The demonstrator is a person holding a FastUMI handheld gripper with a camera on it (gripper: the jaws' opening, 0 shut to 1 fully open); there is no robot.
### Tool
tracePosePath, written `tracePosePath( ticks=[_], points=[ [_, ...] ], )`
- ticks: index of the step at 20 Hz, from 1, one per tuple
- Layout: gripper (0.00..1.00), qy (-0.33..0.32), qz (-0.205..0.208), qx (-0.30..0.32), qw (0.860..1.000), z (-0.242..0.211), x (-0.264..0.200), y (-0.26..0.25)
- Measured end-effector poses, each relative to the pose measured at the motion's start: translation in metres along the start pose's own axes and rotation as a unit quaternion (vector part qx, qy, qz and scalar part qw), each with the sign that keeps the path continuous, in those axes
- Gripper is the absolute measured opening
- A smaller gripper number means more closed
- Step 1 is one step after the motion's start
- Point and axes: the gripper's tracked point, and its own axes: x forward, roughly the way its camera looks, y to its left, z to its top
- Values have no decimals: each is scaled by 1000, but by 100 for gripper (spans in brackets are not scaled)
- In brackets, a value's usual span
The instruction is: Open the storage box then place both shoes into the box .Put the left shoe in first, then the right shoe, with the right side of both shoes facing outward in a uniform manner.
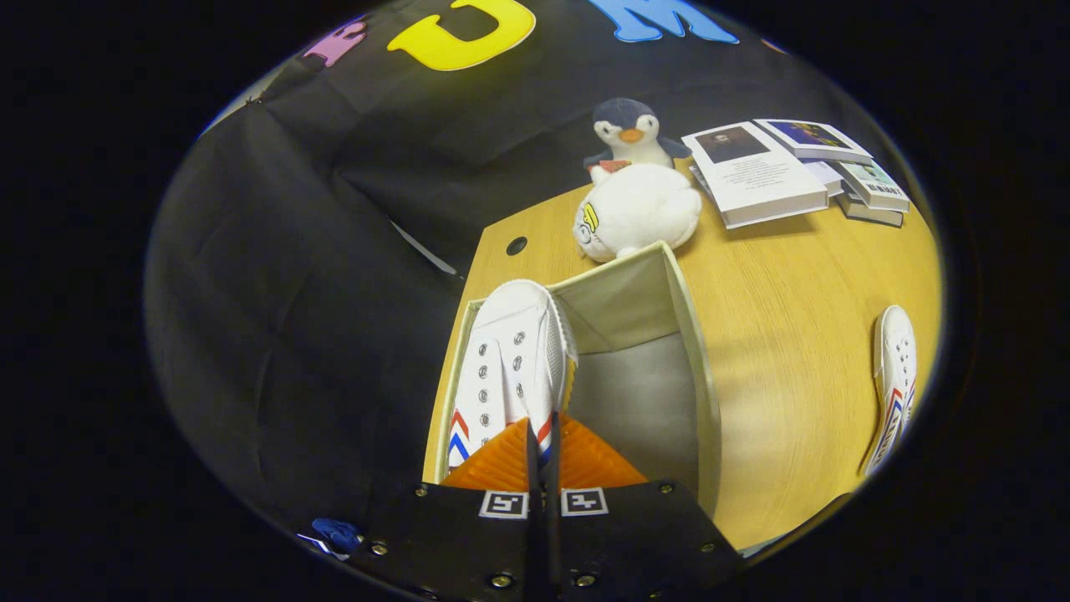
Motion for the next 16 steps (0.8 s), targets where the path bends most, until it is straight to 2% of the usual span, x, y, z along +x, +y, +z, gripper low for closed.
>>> tracePosePath(
  ticks=[7,9,11,12,14,16],
  points=[
    [0,18,-19,-26,999,-16,20,2],
    [2,17,-4,-32,999,-17,26,5],
    [26,4,35,-21,999,-9,18,22],
    [50,-7,46,-23,999,-3,13,26],
    [100,-28,38,-43,998,8,-3,19],
    [99,-49,27,-65,996,19,-19,9]
  ],
)
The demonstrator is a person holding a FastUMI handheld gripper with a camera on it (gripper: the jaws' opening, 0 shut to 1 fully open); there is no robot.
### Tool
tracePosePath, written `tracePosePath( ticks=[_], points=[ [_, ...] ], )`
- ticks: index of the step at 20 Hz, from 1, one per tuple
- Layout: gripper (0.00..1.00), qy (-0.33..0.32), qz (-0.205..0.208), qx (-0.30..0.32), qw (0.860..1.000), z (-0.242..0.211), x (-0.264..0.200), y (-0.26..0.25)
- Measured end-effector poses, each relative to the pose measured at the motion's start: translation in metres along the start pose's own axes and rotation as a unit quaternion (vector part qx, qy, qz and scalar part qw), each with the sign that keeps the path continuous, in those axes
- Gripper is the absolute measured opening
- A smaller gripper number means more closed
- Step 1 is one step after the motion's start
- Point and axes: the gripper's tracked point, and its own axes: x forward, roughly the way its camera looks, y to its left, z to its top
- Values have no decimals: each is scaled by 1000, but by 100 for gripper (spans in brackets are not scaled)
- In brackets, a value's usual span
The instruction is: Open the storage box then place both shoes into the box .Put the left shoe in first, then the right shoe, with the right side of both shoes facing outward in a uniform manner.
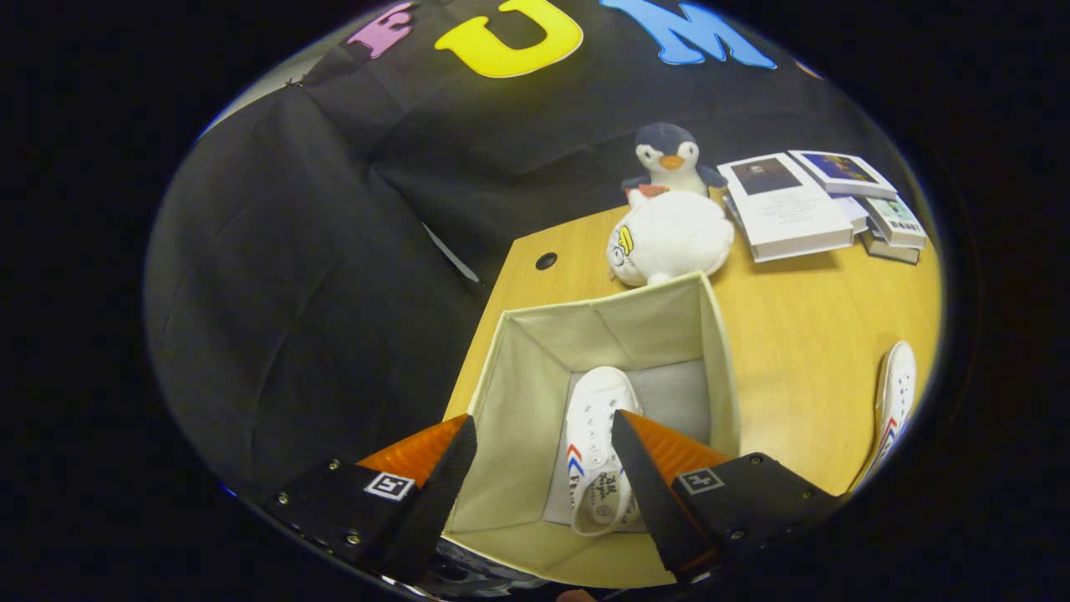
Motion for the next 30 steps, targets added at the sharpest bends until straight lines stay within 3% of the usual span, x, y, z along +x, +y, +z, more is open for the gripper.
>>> tracePosePath(
  ticks=[7,15,22,30],
  points=[
    [98,-67,-58,-46,995,31,-73,-73],
    [98,-97,-145,-39,984,36,-136,-189],
    [98,-84,-198,-27,976,19,-162,-275],
    [98,-46,-236,-20,970,-12,-174,-339]
  ],
)
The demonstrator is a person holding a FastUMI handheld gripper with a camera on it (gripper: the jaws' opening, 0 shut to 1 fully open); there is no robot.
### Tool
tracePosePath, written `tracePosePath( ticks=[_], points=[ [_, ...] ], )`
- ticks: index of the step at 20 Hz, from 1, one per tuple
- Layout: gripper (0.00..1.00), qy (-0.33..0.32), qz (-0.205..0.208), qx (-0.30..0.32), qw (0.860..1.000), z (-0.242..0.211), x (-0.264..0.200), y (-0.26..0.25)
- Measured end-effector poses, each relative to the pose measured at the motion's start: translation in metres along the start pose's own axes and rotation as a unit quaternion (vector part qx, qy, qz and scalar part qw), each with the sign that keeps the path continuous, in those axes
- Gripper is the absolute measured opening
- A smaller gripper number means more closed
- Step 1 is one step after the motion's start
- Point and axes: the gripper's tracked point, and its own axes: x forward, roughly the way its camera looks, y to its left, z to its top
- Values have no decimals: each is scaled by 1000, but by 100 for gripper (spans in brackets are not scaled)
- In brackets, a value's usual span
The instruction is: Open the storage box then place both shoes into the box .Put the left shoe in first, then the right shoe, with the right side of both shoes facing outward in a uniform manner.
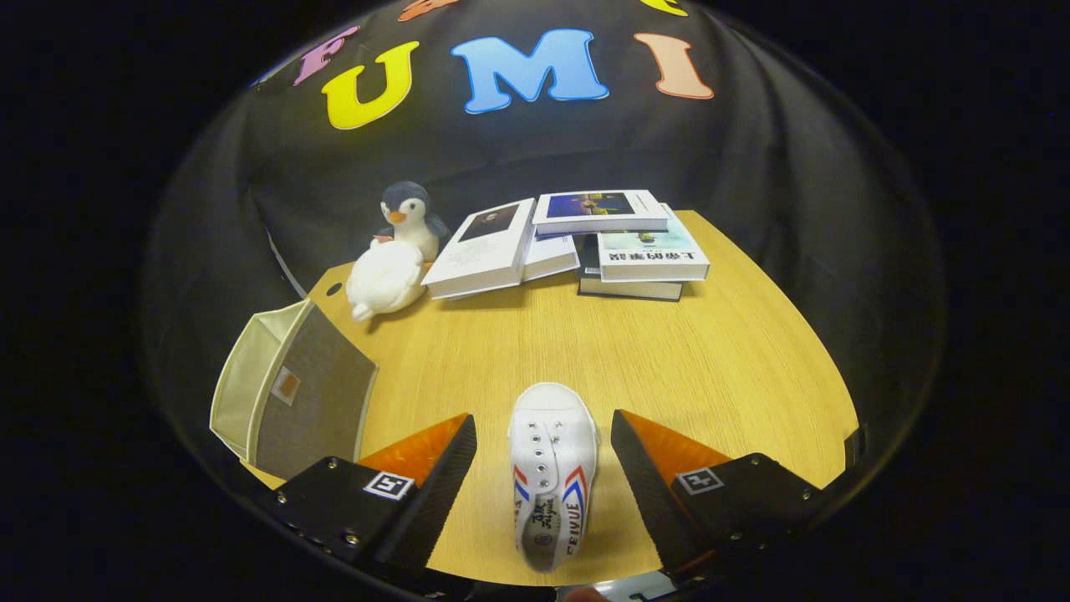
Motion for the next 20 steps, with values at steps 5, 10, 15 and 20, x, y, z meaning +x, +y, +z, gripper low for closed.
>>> tracePosePath(
  ticks=[5,10,15,20],
  points=[
    [98,35,-20,-6,999,-30,12,-26],
    [98,81,-32,-18,996,-68,20,-41],
    [99,114,-38,-25,992,-96,32,-42],
    [91,126,-23,-12,992,-103,41,-32]
  ],
)
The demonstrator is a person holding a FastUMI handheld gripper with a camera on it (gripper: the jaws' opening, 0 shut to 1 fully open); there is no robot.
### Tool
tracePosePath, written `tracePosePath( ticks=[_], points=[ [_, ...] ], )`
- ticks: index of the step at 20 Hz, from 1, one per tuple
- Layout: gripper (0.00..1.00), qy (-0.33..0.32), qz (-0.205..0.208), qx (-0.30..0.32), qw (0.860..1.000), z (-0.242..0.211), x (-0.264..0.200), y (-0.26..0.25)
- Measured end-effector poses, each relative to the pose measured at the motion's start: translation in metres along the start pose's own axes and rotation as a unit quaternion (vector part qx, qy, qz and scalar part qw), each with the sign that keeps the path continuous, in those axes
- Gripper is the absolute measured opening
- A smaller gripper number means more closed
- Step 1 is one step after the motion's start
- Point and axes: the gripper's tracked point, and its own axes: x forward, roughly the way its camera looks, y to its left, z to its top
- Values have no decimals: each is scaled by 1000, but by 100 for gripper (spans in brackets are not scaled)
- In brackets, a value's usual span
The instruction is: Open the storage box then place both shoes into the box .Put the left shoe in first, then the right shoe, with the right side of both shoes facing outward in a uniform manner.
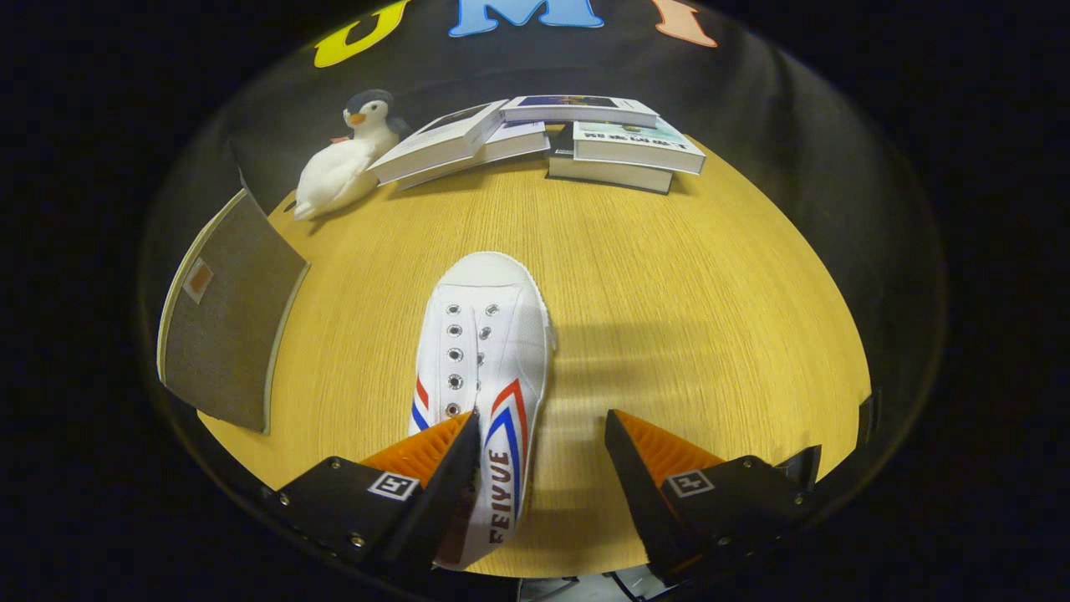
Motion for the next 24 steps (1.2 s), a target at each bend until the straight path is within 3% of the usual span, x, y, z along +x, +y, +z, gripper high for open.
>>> tracePosePath(
  ticks=[1,2,3,4,5,8,10,12,13,14,18,24],
  points=[
    [84,2,8,6,1000,0,3,4],
    [72,2,16,10,1000,0,3,7],
    [65,4,24,13,1000,-1,3,11],
    [51,5,26,16,1000,-1,4,13],
    [45,6,27,16,999,-1,4,13],
    [43,16,23,29,999,-1,8,10],
    [22,16,23,49,998,-4,4,11],
    [22,16,16,47,999,-3,2,11],
    [22,-7,-10,59,998,11,-6,0],
    [0,-3,-8,67,998,4,13,3],
    [0,0,21,125,992,0,-8,16],
    [0,-30,37,117,992,23,-34,35]
  ],
)
